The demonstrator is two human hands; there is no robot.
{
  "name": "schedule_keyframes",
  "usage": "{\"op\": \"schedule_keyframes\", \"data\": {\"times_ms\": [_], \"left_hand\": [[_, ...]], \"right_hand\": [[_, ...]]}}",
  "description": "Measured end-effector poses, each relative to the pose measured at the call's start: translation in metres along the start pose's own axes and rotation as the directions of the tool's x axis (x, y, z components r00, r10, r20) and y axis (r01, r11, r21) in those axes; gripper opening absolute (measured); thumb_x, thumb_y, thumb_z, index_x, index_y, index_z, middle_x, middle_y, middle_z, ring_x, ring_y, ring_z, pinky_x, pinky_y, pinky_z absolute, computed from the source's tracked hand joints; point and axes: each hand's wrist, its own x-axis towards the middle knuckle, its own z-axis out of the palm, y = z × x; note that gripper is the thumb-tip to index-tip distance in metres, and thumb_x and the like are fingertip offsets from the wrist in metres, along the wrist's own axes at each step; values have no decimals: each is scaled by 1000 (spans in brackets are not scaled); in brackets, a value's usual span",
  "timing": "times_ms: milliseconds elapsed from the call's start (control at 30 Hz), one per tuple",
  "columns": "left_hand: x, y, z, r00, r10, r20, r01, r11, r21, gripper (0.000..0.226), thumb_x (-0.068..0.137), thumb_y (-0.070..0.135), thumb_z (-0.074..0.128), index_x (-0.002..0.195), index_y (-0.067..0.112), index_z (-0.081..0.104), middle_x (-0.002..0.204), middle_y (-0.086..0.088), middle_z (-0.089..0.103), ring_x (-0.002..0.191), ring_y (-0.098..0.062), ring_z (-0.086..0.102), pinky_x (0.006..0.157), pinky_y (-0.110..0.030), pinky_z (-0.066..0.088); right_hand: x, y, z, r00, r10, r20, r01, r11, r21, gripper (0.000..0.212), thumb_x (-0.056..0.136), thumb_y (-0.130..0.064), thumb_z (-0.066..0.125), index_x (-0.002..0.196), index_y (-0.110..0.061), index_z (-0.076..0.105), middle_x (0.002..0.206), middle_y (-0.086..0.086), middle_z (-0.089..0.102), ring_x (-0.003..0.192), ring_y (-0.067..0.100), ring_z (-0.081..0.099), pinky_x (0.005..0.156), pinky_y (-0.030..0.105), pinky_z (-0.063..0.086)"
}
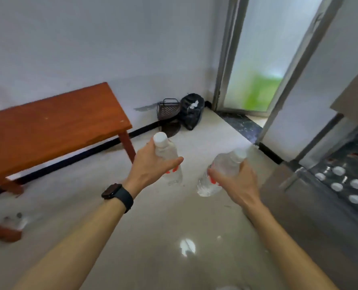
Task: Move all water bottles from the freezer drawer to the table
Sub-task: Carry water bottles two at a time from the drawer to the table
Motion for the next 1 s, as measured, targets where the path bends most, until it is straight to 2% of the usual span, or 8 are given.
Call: {"op": "schedule_keyframes", "data": {"times_ms": [133, 233, 333, 467, 533, 667, 800, 1000], "left_hand": [[-60, -85, -111, 973, -151, -176, 163, 985, 60, 73, 61, 72, 77, 118, 38, 49, 103, 17, 61, 97, -11, 61, 81, -31, 51], [-102, -134, -184, 929, -249, -274, 268, 963, 34, 77, 59, 70, 78, 120, 35, 48, 100, 21, 57, 91, -6, 59, 73, -23, 45], [-137, -176, -247, 881, -320, -348, 340, 940, -3, 77, 62, 69, 78, 122, 30, 51, 99, 16, 62, 85, -2, 63, 63, -12, 43], [-169, -221, -306, 821, -371, -434, 392, 919, -44, 79, 57, 75, 76, 116, 30, 51, 86, 17, 64, 83, 19, 60, 53, 0, 42], [-175, -245, -338, 773, -400, -492, 439, 897, -40, 72, 55, 79, 74, 108, 39, 48, 79, 20, 64, 82, 24, 57, 54, 3, 39], [-168, -293, -401, 718, -411, -562, 492, 871, -8, 63, 56, 81, 74, 100, 47, 46, 98, 43, 56, 85, 23, 56, 51, -8, 44], [-146, -343, -464, 651, -451, -610, 545, 838, -38, 72, 55, 85, 73, 110, 46, 49, 95, 22, 66, 89, 3, 63, 74, -27, 54], [-108, -413, -552, 605, -454, -654, 576, 817, -34, 61, 52, 84, 74, 102, 68, 43, 92, 33, 61, 91, 19, 55, 69, -14, 41]], "right_hand": [[-47, -62, 118, 962, -134, 237, 147, 988, -37, 54, 52, -65, 79, 93, -39, 55, 85, -20, 65, 78, -6, 60, 59, 16, 45], [-77, -109, 192, 896, -191, 400, 220, 975, -27, 53, 54, -61, 79, 98, -37, 60, 87, -19, 68, 80, -2, 64, 65, 23, 52], [-104, -156, 256, 805, -276, 525, 323, 946, 3, 55, 57, -61, 76, 104, -38, 58, 87, -20, 67, 83, -6, 62, 63, 19, 48], [-127, -202, 328, 686, -309, 658, 395, 918, 19, 64, 57, -63, 72, 111, -34, 55, 94, -12, 67, 84, 6, 65, 67, 24, 53], [-134, -225, 367, 646, -326, 691, 432, 902, 21, 69, 57, -66, 73, 114, -33, 51, 95, -12, 65, 84, 7, 63, 68, 26, 54], [-135, -270, 446, 573, -346, 743, 473, 880, 45, 69, 57, -68, 75, 112, -38, 48, 93, -15, 65, 83, 6, 63, 68, 28, 54], [-128, -316, 525, 486, -393, 780, 512, 852, 110, 68, 59, -67, 78, 111, -39, 46, 96, -19, 61, 84, -1, 58, 62, 18, 43], [-116, -377, 634, 422, -380, 823, 500, 855, 138, 69, 60, -69, 78, 111, -37, 44, 98, -18, 61, 88, 3, 59, 69, 27, 50]]}}
